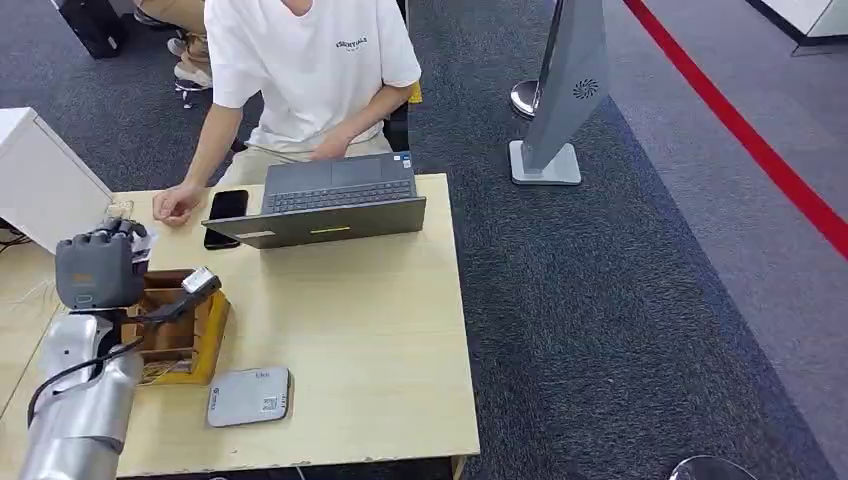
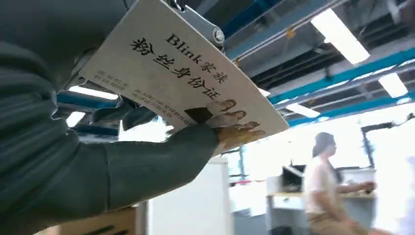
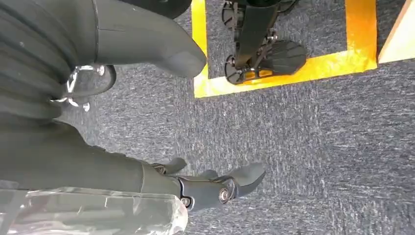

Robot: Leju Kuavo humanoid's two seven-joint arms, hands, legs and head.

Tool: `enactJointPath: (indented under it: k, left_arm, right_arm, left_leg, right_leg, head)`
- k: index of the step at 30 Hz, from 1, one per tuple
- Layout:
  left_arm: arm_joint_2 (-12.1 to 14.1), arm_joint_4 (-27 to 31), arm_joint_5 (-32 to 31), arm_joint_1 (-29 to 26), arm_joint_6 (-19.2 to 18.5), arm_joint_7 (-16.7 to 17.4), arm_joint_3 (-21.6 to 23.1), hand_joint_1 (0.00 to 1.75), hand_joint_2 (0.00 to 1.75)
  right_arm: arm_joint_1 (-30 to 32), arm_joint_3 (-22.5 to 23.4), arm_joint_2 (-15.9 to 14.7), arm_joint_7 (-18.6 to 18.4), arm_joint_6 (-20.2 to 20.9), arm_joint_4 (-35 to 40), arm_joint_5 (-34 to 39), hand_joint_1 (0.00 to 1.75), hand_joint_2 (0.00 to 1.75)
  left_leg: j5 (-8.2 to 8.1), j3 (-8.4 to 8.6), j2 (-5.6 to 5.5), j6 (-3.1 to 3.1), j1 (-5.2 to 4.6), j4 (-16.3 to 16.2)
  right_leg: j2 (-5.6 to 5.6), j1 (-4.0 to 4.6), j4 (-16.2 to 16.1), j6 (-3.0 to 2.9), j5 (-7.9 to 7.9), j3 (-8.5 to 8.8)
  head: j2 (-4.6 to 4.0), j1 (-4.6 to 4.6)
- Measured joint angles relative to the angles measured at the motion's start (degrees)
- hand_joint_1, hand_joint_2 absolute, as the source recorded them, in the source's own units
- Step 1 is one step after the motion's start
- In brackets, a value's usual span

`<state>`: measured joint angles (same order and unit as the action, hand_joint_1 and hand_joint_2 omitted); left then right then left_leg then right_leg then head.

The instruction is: Pass the card to the sensor for recognition and then transmit it.

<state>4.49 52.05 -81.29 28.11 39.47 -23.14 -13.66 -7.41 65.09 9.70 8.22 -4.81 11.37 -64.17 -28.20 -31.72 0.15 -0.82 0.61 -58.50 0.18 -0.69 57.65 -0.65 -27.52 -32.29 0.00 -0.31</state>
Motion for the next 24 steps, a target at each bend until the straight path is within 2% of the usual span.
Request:
enactJointPath:
  k: [3,9,13,15,17,24]
  left_arm:
    - [-2.78,4.23,0.37,-2.35,0.15,-1.43,0.02,1.75,1.75]
    - [-4.88,8.34,0.55,-3.93,0.15,-1.43,0.02,1.75,1.75]
    - [-7.07,11.87,1.21,-5.96,0.15,-4.95,0.55,1.75,1.75]
    - [-8.68,14.97,0.73,-8.23,0.15,-5.28,2.13,1.75,1.75]
    - [-9.98,18.84,-0.28,-11.13,0.15,-3.51,5.56,1.75,1.75]
    - [-11.13,27.86,-1.55,-19.20,0.15,1.00,16.57,1.75,1.75]
  right_arm:
    - [0.25,0.00,0.00,0.00,-0.20,0.00,0.28,0.00,1.75]
    - [0.51,0.00,0.00,0.00,-0.44,0.00,0.33,0.00,1.75]
    - [0.62,0.02,0.00,0.00,-0.51,0.00,0.55,0.00,1.75]
    - [0.72,0.02,0.00,0.06,-0.55,0.00,0.90,0.00,1.75]
    - [0.81,0.02,0.00,0.26,-0.70,0.00,1.00,0.00,1.75]
    - [1.17,0.13,0.00,0.37,-1.47,0.00,1.68,0.00,1.75]
  left_leg:
    - [-0.01,-0.02,0.04,0.01,0.00,-0.03]
    - [-0.01,-0.01,0.01,0.02,0.02,-0.03]
    - [0.02,0.00,0.02,0.04,0.02,-0.03]
    - [0.02,-0.02,0.01,0.04,0.01,-0.04]
    - [0.00,-0.06,0.00,0.05,0.00,-0.04]
    - [-0.10,-0.06,0.03,0.17,-0.04,-0.07]
  right_leg:
    - [0.03,0.00,0.00,0.01,0.00,-0.01]
    - [0.00,0.01,0.00,0.04,0.03,-0.02]
    - [0.01,0.02,0.01,0.05,0.04,-0.02]
    - [0.00,0.01,0.00,0.06,0.04,-0.02]
    - [0.00,0.00,-0.01,0.06,0.03,-0.02]
    - [0.00,-0.03,-0.04,0.10,0.01,-0.03]
  head:
    - [0.00,-0.02]
    - [0.00,-0.02]
    - [0.00,-0.02]
    - [0.00,-0.02]
    - [0.00,-0.02]
    - [0.00,-0.02]
